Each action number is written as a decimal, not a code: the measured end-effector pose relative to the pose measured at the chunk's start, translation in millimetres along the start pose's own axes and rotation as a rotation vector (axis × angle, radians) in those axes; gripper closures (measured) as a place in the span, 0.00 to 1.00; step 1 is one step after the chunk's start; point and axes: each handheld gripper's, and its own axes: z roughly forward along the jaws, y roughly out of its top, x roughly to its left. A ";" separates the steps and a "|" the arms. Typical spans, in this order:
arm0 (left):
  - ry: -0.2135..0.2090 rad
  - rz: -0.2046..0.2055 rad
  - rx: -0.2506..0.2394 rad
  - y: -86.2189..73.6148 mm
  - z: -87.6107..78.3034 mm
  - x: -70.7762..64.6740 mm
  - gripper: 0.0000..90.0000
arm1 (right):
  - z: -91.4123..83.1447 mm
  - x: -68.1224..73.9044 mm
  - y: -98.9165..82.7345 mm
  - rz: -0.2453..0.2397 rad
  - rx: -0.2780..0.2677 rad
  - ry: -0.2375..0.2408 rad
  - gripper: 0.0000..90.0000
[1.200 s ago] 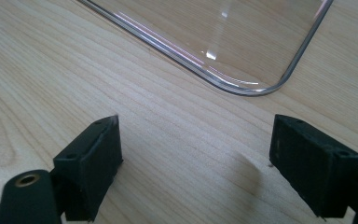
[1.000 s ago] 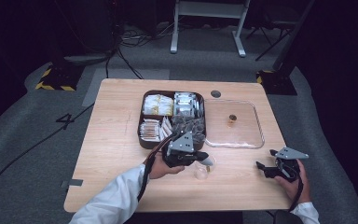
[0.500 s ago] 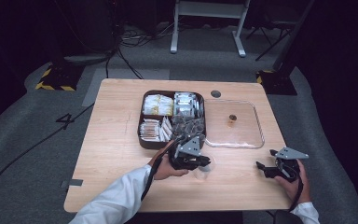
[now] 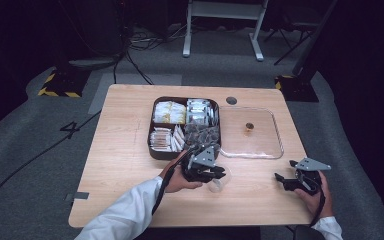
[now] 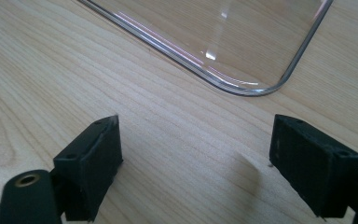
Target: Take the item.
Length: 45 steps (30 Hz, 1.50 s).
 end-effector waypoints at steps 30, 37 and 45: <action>0.152 -0.012 0.025 -9.3 -43.3 1.3 0.51 | -0.1 0.4 0.0 -0.002 0.000 -0.002 0.19; 0.187 -0.029 0.041 -14.0 -50.6 1.8 0.29 | -0.2 0.4 0.0 -0.002 0.000 -0.002 0.19; 0.227 -0.039 0.046 -22.6 -60.3 2.1 0.20 | -0.1 0.4 0.0 -0.002 -0.001 -0.002 0.19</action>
